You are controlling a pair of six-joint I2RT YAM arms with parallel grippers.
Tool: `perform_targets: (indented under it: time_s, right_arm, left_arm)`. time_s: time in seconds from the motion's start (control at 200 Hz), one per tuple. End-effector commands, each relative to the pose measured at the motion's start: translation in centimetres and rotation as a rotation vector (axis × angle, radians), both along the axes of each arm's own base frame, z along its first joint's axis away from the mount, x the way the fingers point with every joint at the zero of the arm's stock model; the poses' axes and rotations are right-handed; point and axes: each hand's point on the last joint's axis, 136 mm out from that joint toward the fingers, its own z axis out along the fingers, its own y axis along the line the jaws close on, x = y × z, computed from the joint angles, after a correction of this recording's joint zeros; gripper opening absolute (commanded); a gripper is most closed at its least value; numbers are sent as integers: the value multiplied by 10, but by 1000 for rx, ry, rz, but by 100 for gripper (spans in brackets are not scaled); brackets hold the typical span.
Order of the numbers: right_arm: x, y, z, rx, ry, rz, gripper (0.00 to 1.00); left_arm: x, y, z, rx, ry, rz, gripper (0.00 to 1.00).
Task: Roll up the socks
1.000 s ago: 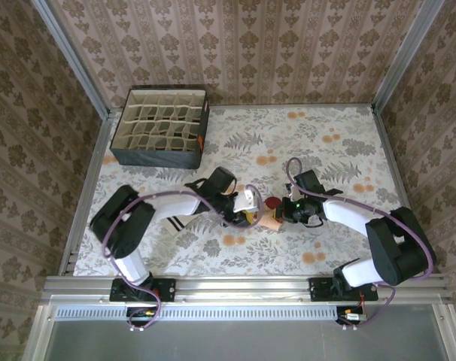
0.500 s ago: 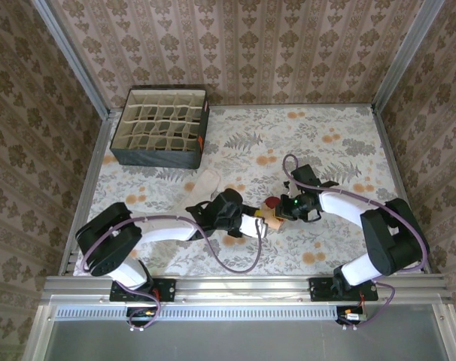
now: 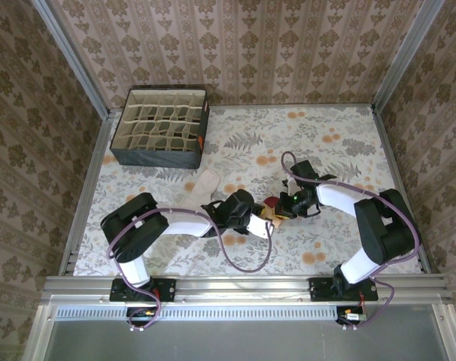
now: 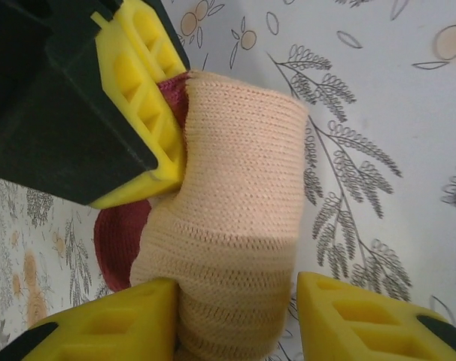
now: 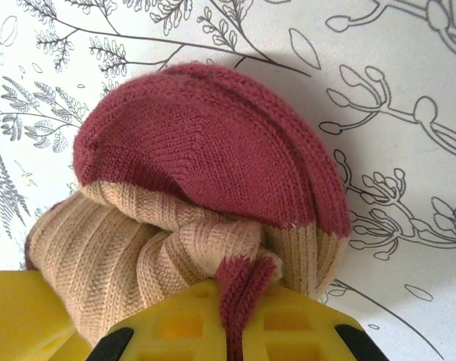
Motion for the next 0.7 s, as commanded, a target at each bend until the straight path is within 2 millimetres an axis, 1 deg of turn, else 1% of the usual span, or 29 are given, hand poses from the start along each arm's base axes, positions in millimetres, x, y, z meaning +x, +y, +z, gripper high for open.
perform_targets:
  time_s: [0.0, 0.06, 0.145, 0.195, 0.245, 0.325, 0.39, 0.445, 0.55, 0.58, 0.59, 0.61, 0.695]
  right_arm:
    - [-36, -21, -37, -132, 151, 40, 5]
    - [-33, -14, -32, -87, 132, 53, 7]
    - [-25, -5, -21, -36, 89, 60, 13]
    - [-20, -4, -13, -16, 53, 55, 20]
    - [-13, -4, -3, -7, 13, 45, 31]
    - [-2, -13, 12, -12, -43, 7, 45]
    - [5, -20, 22, -20, -75, -19, 49]
    - [8, -24, 29, -31, -104, -30, 50]
    - [10, -26, 36, -25, -159, -53, 51]
    - [8, -27, 32, -25, -155, -65, 51]
    - [9, -27, 37, -20, -176, -69, 51]
    - [9, -28, 38, -17, -190, -79, 51]
    - [3, -30, 35, -5, -206, -108, 51]
  left_arm:
    - [-1, -2, -20, 58, 5, -28, 40]
    - [-3, -1, -25, 81, 28, -27, 33]
    - [-9, 5, -32, 145, 101, -28, 15]
    - [-17, 8, -35, 197, 163, -42, 8]
    - [-27, 14, -39, 261, 238, -54, 0]
    - [-41, 22, -40, 334, 352, -44, 0]
    - [-53, 29, -39, 378, 436, -48, 0]
    - [-64, 34, -38, 419, 519, -57, 0]
    - [-73, 35, -33, 493, 688, 15, 0]
    - [-74, 33, -31, 493, 733, 35, 0]
    - [-74, 33, -30, 491, 748, 41, 0]
    - [-75, 31, -28, 487, 776, 50, 0]
    - [-73, 24, -22, 455, 879, 102, 0]
